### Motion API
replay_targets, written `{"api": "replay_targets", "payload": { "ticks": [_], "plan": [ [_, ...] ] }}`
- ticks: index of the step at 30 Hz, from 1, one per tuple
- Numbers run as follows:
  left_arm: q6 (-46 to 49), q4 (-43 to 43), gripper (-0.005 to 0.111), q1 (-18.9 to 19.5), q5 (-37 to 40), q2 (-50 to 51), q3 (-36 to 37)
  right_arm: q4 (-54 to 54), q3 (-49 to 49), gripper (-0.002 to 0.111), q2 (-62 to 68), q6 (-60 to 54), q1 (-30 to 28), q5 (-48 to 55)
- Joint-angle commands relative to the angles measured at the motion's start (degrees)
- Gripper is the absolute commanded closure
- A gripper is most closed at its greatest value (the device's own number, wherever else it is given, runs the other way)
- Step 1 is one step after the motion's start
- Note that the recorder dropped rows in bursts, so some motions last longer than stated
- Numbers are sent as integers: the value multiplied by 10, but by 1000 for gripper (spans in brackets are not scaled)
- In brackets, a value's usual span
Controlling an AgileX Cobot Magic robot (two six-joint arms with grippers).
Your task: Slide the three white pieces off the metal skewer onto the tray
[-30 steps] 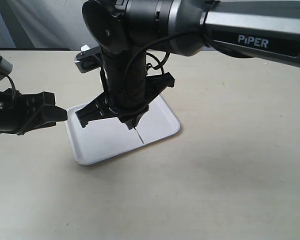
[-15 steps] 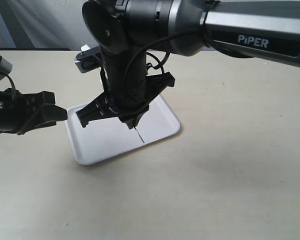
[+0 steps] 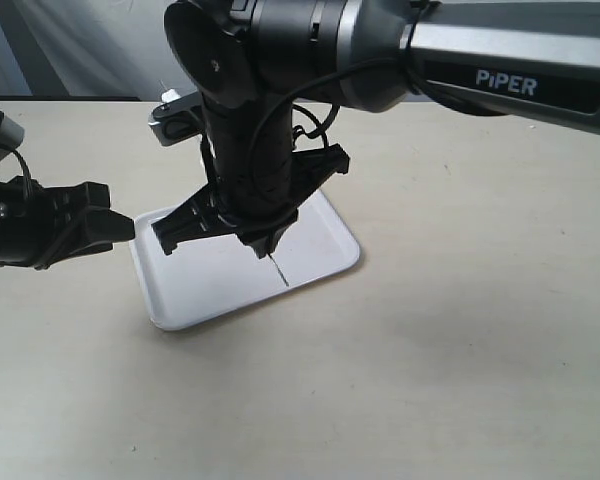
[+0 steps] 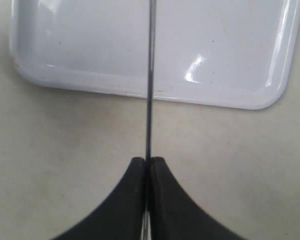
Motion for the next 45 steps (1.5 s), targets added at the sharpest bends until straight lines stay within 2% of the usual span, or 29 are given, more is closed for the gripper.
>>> {"api": "replay_targets", "payload": {
  "ticks": [1, 19, 28, 39, 45],
  "plan": [
    [1, -9, 70, -4, 2, 2, -3, -7, -3, 109, -5, -3, -2, 2],
    [1, -10, 70, -4, 6, 2, -3, -28, -3, 109, -5, -12, -2, 2],
    [55, -73, 70, -4, 88, 2, -3, -26, -3, 109, -7, -24, -2, 2],
    [64, -86, 70, -4, 97, 2, -3, -56, -3, 109, -64, -23, -2, 2],
    [107, -122, 70, -4, 155, 2, -3, -56, 10, 109, -105, -23, -2, 2]
  ]
}}
